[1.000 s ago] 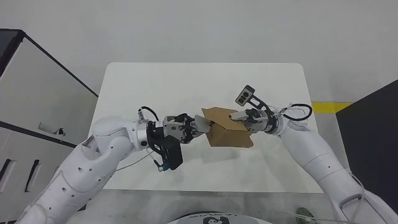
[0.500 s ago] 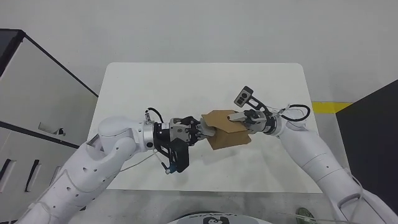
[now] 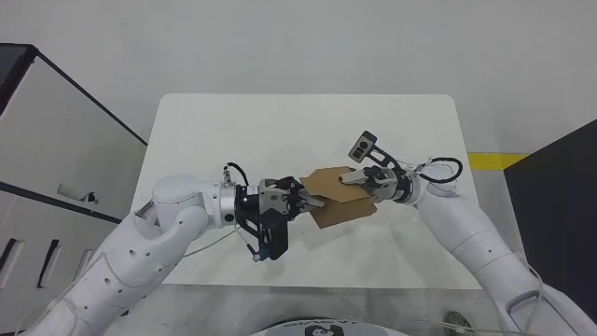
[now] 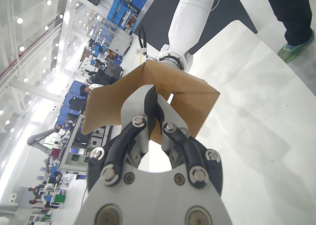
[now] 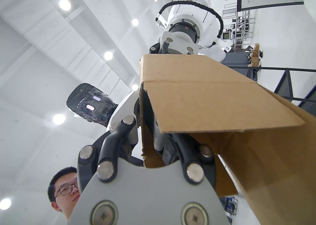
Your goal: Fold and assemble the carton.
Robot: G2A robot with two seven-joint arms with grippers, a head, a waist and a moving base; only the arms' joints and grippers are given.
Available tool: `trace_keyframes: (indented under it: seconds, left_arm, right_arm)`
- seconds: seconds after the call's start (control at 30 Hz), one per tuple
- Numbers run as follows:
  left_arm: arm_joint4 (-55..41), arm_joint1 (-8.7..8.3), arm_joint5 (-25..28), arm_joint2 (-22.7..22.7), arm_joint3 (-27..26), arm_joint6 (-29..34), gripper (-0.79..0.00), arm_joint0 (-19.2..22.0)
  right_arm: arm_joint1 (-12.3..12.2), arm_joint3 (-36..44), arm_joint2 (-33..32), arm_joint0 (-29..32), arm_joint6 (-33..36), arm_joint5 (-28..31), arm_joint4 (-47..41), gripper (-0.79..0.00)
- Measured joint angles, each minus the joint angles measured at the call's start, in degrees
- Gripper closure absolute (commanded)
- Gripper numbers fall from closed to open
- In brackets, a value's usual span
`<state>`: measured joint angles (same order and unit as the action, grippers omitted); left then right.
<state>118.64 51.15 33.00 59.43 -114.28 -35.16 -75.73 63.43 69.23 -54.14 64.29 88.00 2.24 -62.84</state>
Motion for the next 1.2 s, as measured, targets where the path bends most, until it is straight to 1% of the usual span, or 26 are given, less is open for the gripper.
trace_keyframes:
  seconds: [0.2,0.57,0.97,1.2]
  left_arm:
    - [-0.24,0.07,-0.06,-0.15,0.28,0.09,0.000,0.36]
    - [-0.89,-0.24,-0.55,1.66,0.13,0.35,0.000,-0.54]
    - [-0.40,0.35,0.48,-1.16,1.49,0.34,0.000,1.91]
    - [-1.32,0.39,-0.29,-0.41,1.97,0.52,0.000,2.28]
  right_arm:
    - [-0.15,0.04,0.26,-0.08,0.00,0.02,-0.02,0.000]
    - [-0.67,-0.37,-0.14,-0.29,0.00,0.49,-0.77,0.000]
    - [-0.86,0.24,1.73,-0.97,0.00,0.50,-1.33,0.000]
    - [-1.10,-0.86,1.90,-1.85,0.00,0.90,-2.15,0.000]
